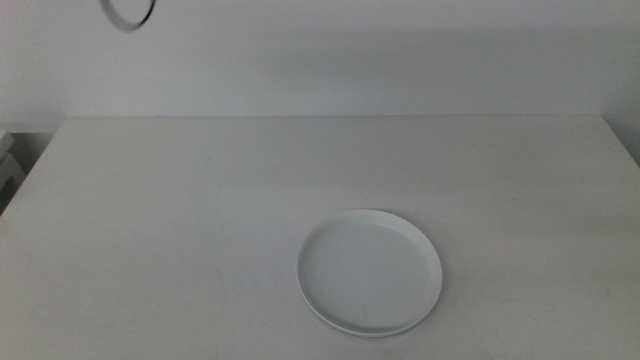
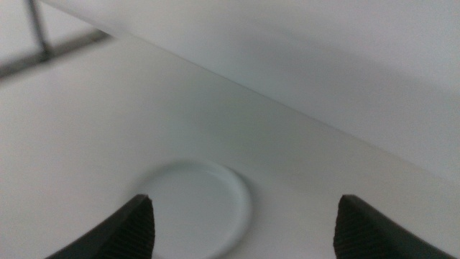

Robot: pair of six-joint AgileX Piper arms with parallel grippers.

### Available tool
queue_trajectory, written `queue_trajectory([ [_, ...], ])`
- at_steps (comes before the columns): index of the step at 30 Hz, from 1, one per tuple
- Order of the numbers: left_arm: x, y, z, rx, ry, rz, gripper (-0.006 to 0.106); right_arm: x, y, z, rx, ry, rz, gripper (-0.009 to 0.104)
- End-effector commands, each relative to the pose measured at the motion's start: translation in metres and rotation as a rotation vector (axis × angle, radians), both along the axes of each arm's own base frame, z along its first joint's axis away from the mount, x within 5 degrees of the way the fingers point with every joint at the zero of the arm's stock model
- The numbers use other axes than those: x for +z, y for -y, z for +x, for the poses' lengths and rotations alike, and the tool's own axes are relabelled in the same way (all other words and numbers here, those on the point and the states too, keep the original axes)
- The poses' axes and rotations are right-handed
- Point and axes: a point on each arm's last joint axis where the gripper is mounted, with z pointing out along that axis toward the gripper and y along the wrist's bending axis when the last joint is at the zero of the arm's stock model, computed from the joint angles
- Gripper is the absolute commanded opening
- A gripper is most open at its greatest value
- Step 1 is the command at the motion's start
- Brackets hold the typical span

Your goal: Stack the three bowls on top of each other.

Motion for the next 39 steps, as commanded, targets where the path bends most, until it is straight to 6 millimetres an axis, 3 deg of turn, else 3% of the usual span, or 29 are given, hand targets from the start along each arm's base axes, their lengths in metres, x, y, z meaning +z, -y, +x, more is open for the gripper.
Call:
queue_trajectory([
  [1,0.017,-0.012,-0.021,0.017,0.116,-0.043,0.090,0.005,0.006,0.011,-0.070,0.151,-0.075,0.065],
  [6,-0.012,-0.034,-0.050,0.064,0.062,-0.022,0.090,-0.011,0.006,0.023,-0.105,0.238,-0.137,0.065],
  [13,-0.059,-0.069,-0.104,0.167,0.015,-0.005,0.090,-0.047,0.000,0.033,-0.105,0.162,-0.057,0.065],
  [19,-0.098,-0.084,-0.153,0.216,0.024,-0.007,0.090,-0.073,0.015,0.041,-0.275,0.195,0.004,0.065],
  [30,-0.184,-0.090,-0.216,0.207,0.041,-0.090,0.090,-0.136,0.040,0.003,-0.493,0.234,-0.011,0.065],
  [39,-0.246,-0.092,-0.228,0.210,0.088,-0.100,0.090,-0.193,0.042,-0.013,-0.505,0.255,-0.039,0.065],
])
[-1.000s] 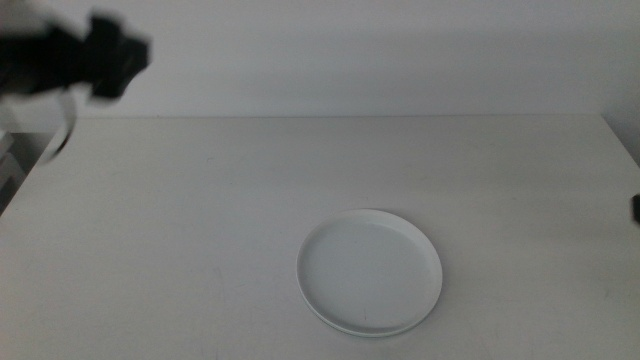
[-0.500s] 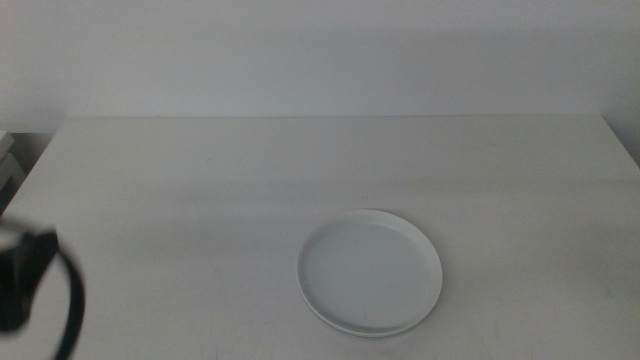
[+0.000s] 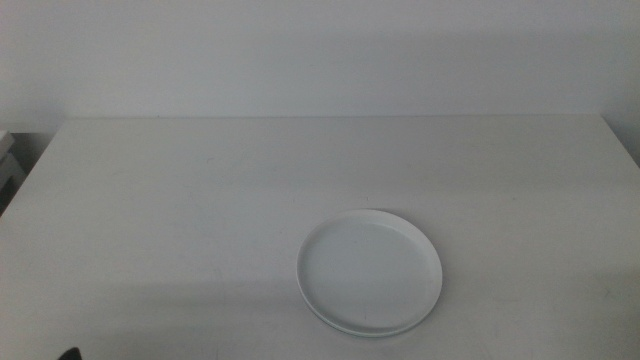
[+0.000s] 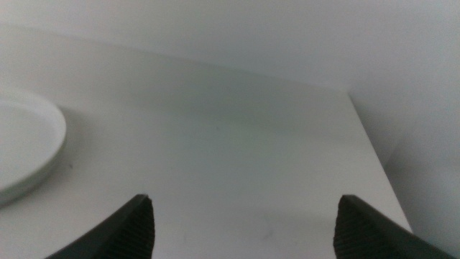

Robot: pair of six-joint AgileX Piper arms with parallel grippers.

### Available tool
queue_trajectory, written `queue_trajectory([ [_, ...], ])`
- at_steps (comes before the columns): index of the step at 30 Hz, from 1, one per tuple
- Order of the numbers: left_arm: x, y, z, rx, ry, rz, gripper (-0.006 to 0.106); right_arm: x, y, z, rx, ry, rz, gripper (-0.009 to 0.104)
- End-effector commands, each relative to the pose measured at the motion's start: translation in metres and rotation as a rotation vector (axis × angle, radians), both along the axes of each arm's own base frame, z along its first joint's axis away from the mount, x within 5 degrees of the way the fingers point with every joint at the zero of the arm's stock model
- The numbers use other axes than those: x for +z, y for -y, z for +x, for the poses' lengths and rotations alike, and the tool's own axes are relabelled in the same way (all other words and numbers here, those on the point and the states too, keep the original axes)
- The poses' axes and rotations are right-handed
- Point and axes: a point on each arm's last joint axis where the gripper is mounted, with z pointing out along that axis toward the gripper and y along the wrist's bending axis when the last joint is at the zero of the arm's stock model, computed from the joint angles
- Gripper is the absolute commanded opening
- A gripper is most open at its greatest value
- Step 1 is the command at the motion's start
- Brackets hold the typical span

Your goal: Stack the three bowls on top of each other.

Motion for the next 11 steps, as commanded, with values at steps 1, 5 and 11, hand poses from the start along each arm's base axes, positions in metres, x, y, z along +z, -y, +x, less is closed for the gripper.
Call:
queue_trajectory([
  [1,0.008,0.000,0.001,0.005,0.133,-0.032,0.090,0.005,0.002,0.000,-0.015,0.095,-0.027,0.065],
  [5,-0.007,0.000,0.003,0.012,0.142,-0.033,0.090,-0.006,0.001,-0.002,-0.013,0.080,-0.031,0.065],
  [11,-0.012,0.000,0.003,0.011,0.111,-0.029,0.090,-0.003,0.002,-0.003,-0.016,0.118,-0.036,0.065],
])
